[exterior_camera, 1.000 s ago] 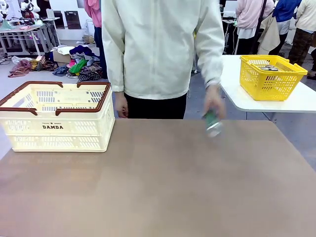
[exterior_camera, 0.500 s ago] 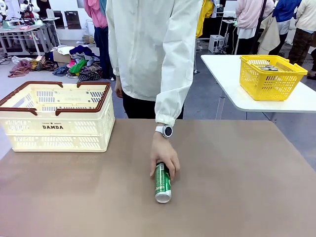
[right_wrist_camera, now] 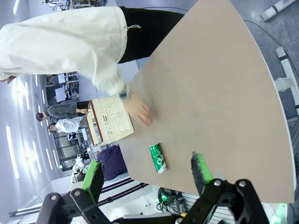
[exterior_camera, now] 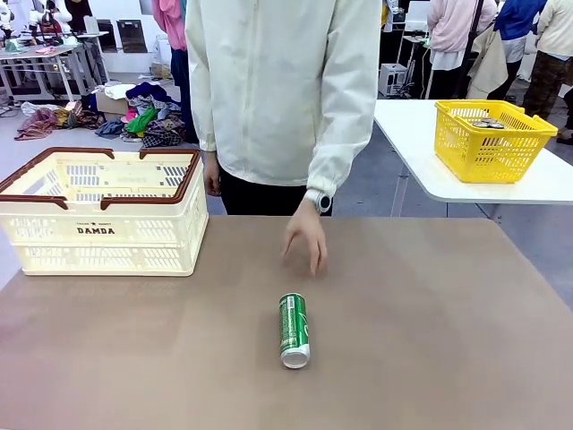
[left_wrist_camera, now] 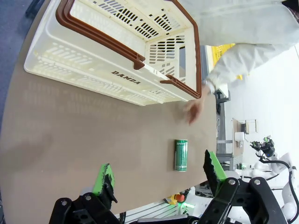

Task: Place the drinks into the Shopping basket.
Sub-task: Pick up one drink and place it into the Shopping basket.

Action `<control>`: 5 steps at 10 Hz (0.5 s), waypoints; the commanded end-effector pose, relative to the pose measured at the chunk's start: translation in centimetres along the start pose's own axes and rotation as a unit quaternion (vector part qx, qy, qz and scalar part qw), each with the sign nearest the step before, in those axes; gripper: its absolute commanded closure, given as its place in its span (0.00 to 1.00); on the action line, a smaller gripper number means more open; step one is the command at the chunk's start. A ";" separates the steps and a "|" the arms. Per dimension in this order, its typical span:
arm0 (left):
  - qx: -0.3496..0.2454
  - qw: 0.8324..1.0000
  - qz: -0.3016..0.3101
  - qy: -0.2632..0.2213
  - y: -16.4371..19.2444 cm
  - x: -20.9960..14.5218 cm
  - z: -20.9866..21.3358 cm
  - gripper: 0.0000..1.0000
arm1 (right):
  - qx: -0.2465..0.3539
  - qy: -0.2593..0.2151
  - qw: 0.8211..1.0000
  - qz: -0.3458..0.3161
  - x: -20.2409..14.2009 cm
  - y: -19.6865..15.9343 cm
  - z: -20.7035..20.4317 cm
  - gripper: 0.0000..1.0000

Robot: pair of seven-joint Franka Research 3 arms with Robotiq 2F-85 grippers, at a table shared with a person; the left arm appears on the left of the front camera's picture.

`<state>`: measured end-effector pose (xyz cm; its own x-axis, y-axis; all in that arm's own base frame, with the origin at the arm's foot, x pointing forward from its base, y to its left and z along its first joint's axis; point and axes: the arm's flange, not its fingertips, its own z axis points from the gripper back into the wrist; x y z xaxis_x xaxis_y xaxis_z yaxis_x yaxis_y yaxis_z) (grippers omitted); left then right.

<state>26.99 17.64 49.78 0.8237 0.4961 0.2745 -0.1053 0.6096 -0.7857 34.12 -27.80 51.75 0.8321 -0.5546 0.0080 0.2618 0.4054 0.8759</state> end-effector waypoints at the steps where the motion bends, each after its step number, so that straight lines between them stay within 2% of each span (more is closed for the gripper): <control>1: -0.010 1.000 -0.005 0.001 0.0 0.1 0.3 0.00 | -0.007 0.005 1.000 0.010 -0.3 -0.1 0.2 0.00; 5: -0.010 1.000 -0.005 0.001 0.0 0.1 0.3 0.00 | -0.007 0.005 1.000 0.010 -0.3 -0.1 0.2 0.00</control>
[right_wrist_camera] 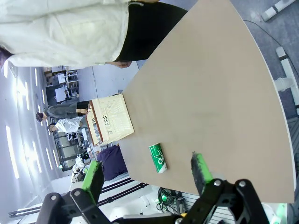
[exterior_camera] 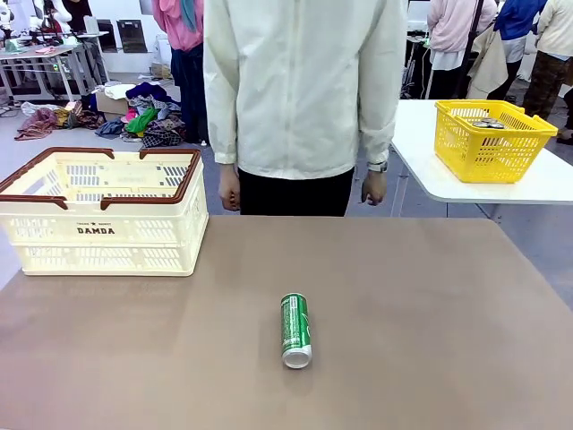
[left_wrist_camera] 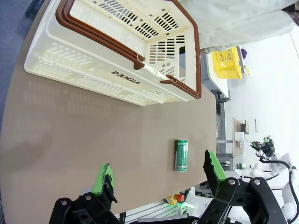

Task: Place the drinks into the Shopping basket.
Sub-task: Pick up one drink and place it into the Shopping basket.

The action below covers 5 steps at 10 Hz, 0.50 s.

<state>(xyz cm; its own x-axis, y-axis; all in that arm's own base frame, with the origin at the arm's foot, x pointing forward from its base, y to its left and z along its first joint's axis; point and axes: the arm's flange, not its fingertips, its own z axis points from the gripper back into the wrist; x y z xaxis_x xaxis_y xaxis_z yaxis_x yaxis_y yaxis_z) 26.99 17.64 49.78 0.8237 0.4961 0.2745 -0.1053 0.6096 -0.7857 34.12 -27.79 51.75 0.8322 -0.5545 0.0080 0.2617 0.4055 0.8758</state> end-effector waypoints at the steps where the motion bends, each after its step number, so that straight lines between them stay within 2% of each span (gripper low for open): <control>1: -0.010 1.000 -0.005 0.001 0.0 0.1 0.3 0.00 | -0.007 0.005 1.000 0.009 -0.3 -0.1 0.2 0.00; 4: 0.000 1.000 0.000 0.000 0.0 0.0 0.0 0.00 | -0.007 0.005 1.000 0.009 -0.3 -0.1 0.2 0.00; 5: -0.026 0.999 0.021 0.026 -3.5 1.0 -1.1 0.00 | -0.007 0.005 1.000 0.009 -0.3 -0.1 0.2 0.00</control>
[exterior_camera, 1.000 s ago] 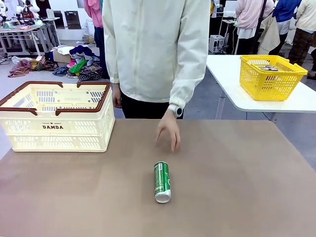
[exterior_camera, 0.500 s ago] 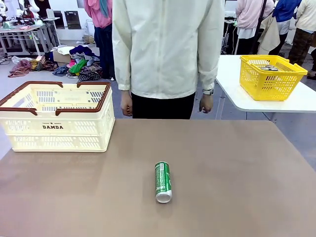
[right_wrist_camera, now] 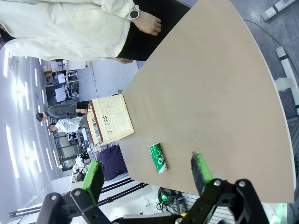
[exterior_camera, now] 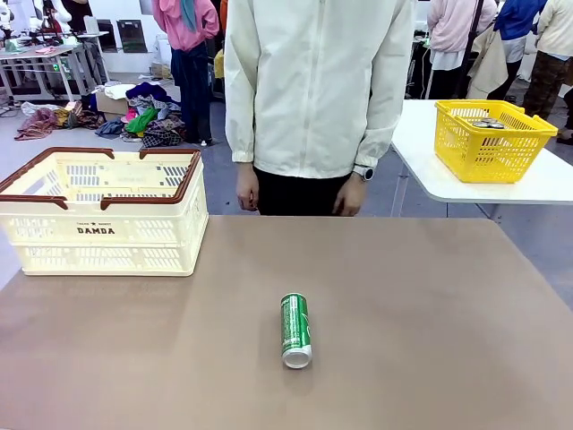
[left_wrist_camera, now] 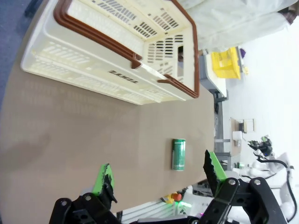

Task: Place the drinks into the Shopping basket.
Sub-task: Pick up one drink and place it into the Shopping basket.

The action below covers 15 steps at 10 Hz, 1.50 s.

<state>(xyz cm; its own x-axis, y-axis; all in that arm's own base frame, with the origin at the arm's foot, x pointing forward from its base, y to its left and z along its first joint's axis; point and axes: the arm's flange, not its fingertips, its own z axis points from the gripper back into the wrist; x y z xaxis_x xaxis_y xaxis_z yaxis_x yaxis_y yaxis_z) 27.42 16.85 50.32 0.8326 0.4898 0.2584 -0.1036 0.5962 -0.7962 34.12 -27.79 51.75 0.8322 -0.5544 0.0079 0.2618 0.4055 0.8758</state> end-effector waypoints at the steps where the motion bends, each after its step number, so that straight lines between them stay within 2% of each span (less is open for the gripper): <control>1: 0.019 0.999 0.013 0.044 -6.4 1.7 -2.2 0.00 | -0.007 0.005 1.000 0.009 -0.3 -0.1 0.2 0.00; 2: 0.067 0.994 -0.008 0.086 -11.0 2.1 -4.9 0.00 | -0.007 0.005 1.000 0.009 -0.3 -0.1 0.2 0.00; 3: 0.081 0.985 -0.067 0.139 -15.9 1.8 -8.6 0.00 | -0.007 0.005 1.000 0.009 -0.3 -0.1 0.2 0.00; 4: 0.114 0.964 -0.138 0.194 -20.8 0.2 -13.7 0.00 | -0.007 0.005 1.000 0.009 -0.3 -0.1 0.2 0.00; 5: 0.135 0.939 -0.199 0.245 -24.5 -2.3 -18.3 0.00 | -0.007 0.005 1.000 0.009 -0.3 -0.1 0.2 0.00; 6: 0.180 0.910 -0.255 0.274 -27.8 -6.4 -22.7 0.00 | -0.007 0.005 1.000 0.009 -0.3 -0.1 0.2 0.00; 8: 0.228 0.840 -0.396 0.293 -33.2 -17.2 -28.7 0.00 | -0.007 0.005 1.000 0.009 -0.3 -0.1 0.2 0.00; 9: 0.228 0.828 -0.428 0.282 -33.9 -21.0 -30.3 0.00 | -0.007 0.005 1.000 0.009 -0.3 -0.1 0.2 0.00; 10: 0.237 0.815 -0.451 0.277 -33.4 -24.1 -31.3 0.00 | -0.007 0.005 1.000 0.009 -0.3 -0.1 0.2 0.00; 11: 0.251 0.810 -0.456 0.271 -31.9 -26.0 -32.5 0.00 | -0.007 0.005 1.000 0.009 -0.3 -0.1 0.2 0.00; 12: 0.249 0.813 -0.456 0.261 -30.5 -27.3 -33.3 0.00 | -0.007 0.005 1.000 0.009 -0.3 -0.1 0.2 0.00; 13: 0.235 0.798 -0.465 0.303 -34.3 -27.1 -31.9 0.00 | -0.007 0.005 1.000 0.009 -0.3 -0.1 0.2 0.00; 15: 0.235 0.798 -0.465 0.303 -34.3 -27.1 -31.9 0.00 | -0.007 0.005 1.000 0.009 -0.3 -0.1 0.2 0.00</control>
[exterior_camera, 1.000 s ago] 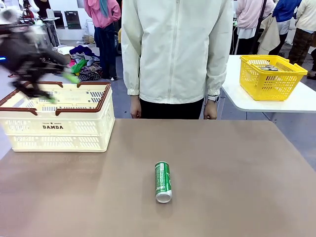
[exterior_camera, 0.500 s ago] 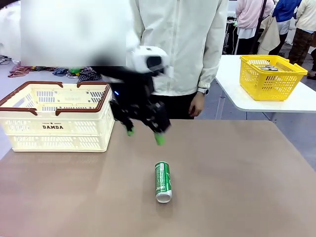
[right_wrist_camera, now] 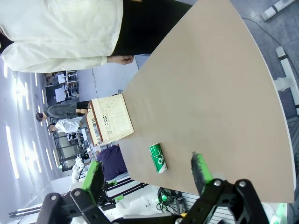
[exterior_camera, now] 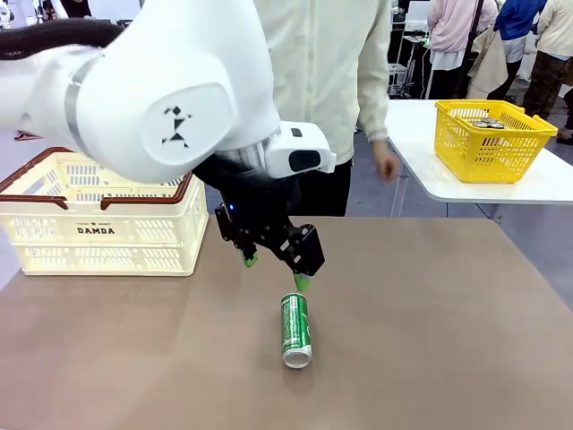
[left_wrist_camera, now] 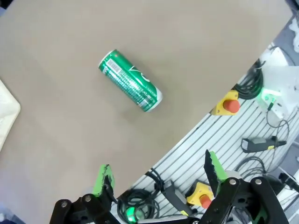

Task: Place the drinks into the Shopping basket.
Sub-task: Pick up one drink and place it into the Shopping basket.

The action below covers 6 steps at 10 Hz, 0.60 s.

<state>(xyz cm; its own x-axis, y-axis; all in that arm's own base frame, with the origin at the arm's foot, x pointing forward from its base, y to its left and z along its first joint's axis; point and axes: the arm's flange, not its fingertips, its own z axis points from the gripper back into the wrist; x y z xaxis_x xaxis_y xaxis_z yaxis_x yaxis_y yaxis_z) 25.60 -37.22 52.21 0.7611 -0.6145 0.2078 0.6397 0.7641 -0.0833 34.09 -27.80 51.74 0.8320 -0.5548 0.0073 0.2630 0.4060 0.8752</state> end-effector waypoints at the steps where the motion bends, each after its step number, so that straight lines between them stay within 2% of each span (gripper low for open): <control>1: -0.001 1.000 0.000 0.008 0.1 0.3 1.0 0.00 | -0.007 0.005 1.000 0.010 -0.2 -0.1 0.2 0.00; 3: -0.003 1.000 0.001 0.001 0.0 0.2 0.7 0.00 | -0.007 0.005 1.000 0.010 -0.2 -0.1 0.2 0.00; 4: -0.031 0.997 0.069 -0.005 -0.4 -0.6 -0.6 0.00 | -0.007 0.005 1.000 0.010 -0.2 -0.1 0.2 0.00; 5: 0.034 0.987 0.155 0.010 -1.7 -0.4 -2.1 0.00 | -0.007 0.005 1.000 0.010 -0.2 -0.1 0.2 0.00; 6: 0.048 0.981 0.186 0.015 -3.1 0.1 -3.7 0.00 | -0.007 0.005 1.000 0.010 -0.2 -0.1 0.2 0.00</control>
<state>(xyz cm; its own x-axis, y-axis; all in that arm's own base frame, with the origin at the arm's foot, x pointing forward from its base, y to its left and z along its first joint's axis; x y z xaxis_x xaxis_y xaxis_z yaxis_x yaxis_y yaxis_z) 24.60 -38.20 50.16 0.8975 -0.4087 0.1660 0.4276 0.8985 -0.0996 34.08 -27.81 51.74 0.8318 -0.5550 0.0073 0.2632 0.4060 0.8752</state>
